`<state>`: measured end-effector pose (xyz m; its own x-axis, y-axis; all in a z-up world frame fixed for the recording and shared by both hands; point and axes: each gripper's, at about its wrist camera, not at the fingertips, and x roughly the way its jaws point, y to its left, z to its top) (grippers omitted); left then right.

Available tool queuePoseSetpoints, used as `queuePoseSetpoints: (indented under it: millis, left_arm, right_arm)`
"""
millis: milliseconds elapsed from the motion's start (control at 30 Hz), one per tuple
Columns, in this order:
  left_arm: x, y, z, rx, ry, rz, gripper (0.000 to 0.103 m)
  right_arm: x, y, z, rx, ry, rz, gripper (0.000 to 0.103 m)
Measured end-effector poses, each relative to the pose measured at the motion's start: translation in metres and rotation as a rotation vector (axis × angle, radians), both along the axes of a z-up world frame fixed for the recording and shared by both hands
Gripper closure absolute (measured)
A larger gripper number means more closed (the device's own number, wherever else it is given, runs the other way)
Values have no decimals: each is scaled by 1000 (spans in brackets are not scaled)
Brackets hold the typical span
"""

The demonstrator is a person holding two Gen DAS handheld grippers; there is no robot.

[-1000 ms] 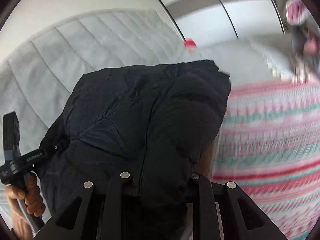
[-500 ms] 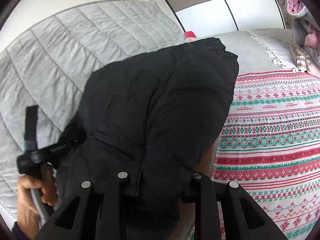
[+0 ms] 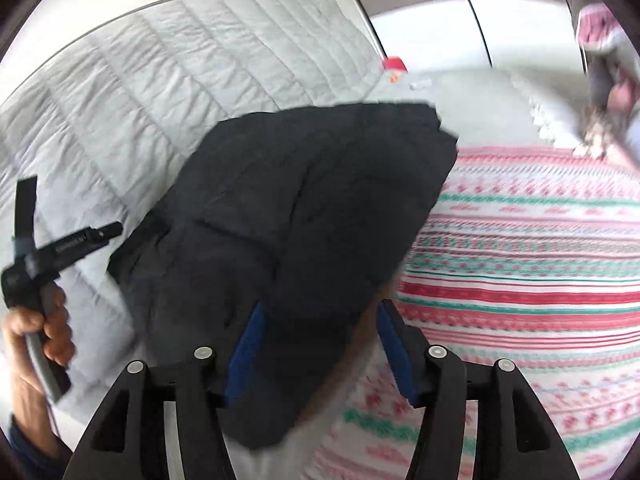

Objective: Fold large clothes
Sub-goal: 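Lower the jacket onto the folded brown cloth and open both tools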

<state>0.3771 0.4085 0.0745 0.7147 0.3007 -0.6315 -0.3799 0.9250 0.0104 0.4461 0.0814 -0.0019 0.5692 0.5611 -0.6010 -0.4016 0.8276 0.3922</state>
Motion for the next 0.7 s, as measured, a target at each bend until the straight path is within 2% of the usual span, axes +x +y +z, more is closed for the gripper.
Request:
queuePoseSetpoints:
  millis: [100, 233, 267, 300, 400, 433, 500, 600, 700]
  left_arm:
    - [-55, -22, -3, -48, -41, 0, 57]
    - [-134, -71, -12, -65, -65, 4, 56]
    - [-149, -87, -13, -71, -69, 3, 54]
    - [-163, -99, -15, -77, -71, 3, 46]
    - [-195, -141, -13, -61, -68, 8, 28]
    - [-199, -134, -10, -43, -73, 25, 27]
    - [-214, -150, -5, -1, -84, 64, 22]
    - [-236, -177, 4, 28, -90, 58, 18]
    - [-255, -195, 12, 44, -90, 57, 12]
  right_arm:
    - [-41, -13, 10, -29, -36, 54, 38]
    - [-105, -26, 26, -96, -97, 142, 32]
    - [-117, -30, 30, -102, -106, 154, 29]
    - [-131, -34, 35, -106, -113, 162, 26]
    - [-166, -43, 52, -111, -149, 185, 16]
    - [-181, -47, 59, -116, -172, 195, 13]
    - [-208, -57, 71, -131, -215, 196, 9]
    - [-239, -76, 85, -128, -249, 169, 7]
    - [-264, -93, 95, -83, -263, 151, 5]
